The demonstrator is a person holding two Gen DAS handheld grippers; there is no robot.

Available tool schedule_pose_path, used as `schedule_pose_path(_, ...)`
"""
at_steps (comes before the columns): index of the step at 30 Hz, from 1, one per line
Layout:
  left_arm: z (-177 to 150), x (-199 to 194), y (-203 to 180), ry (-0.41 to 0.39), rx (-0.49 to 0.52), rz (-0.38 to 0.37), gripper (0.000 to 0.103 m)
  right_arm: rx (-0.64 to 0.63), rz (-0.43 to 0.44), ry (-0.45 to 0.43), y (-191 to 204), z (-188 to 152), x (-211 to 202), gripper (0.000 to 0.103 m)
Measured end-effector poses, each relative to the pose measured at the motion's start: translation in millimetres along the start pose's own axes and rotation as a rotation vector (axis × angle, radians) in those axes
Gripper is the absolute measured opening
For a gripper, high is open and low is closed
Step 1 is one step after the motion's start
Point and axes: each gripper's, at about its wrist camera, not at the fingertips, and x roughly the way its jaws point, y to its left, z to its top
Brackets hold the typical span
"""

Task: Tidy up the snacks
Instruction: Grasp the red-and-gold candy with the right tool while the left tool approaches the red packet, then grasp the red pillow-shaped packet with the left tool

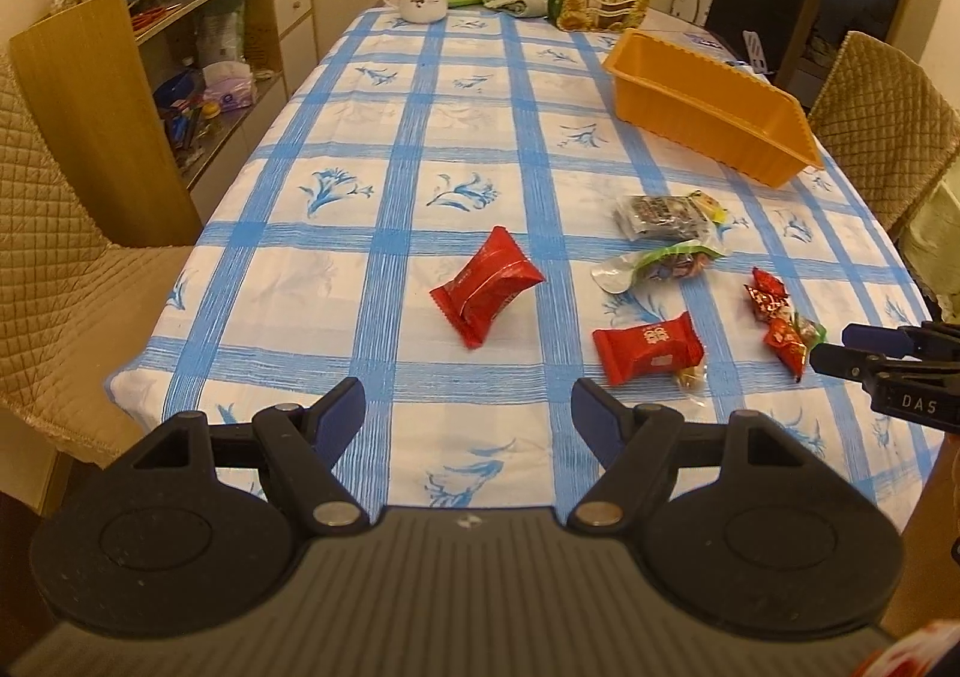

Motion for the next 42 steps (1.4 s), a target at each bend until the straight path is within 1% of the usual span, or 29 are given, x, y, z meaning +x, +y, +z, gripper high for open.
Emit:
schedule_pose_path(5, -4.0, 4.1, -4.4, 0.008, -0.031, 0.034, 0.074, -0.099, 0.032, 0.023, -8.0, 1.7, 20.9, 0.042)
schedule_pose_path(10, -7.8, 4.1, -10.1, 0.008, -0.055, 0.066, 0.074, -0.158, 0.072, 0.052, -17.0, 1.4, 38.5, 0.038)
schedule_pose_path(19, -14.9, 2.7, -21.0, 0.004, -0.09, 0.115, 0.073, -0.207, 0.121, 0.073, -26.1, 0.3, 53.1, 0.033)
schedule_pose_path(21, -16.3, 2.7, -23.4, 0.002, -0.095, 0.121, 0.073, -0.216, 0.13, 0.077, -26.6, -0.7, 55.1, 0.031)
schedule_pose_path(23, -17.5, 2.6, -25.7, -0.001, -0.097, 0.13, 0.073, -0.22, 0.134, 0.082, -27.2, -1.4, 57.3, 0.023)
schedule_pose_path(25, -18.8, 2.8, -28.0, -0.004, -0.093, 0.137, 0.073, -0.216, 0.145, 0.079, -29.2, -1.7, 57.4, 0.023)
schedule_pose_path(29, -19.8, 3.5, -30.3, -0.012, -0.073, 0.149, 0.073, -0.208, 0.167, 0.06, -31.7, 0.4, 51.0, 0.022)
schedule_pose_path(32, -18.5, 6.7, -30.0, -0.011, -0.053, 0.143, 0.071, -0.181, 0.176, 0.04, -33.6, 5.1, 41.9, 0.022)
schedule_pose_path(37, -10.8, 22.6, -30.1, -0.01, 0.029, 0.128, 0.069, -0.131, 0.181, 0.005, -37.0, 13.1, 24.5, 0.022)
schedule_pose_path(42, 3.8, 46.9, -24.5, -0.01, 0.135, 0.089, 0.066, -0.072, 0.14, -0.018, -41.5, 17.2, 10.6, 0.022)
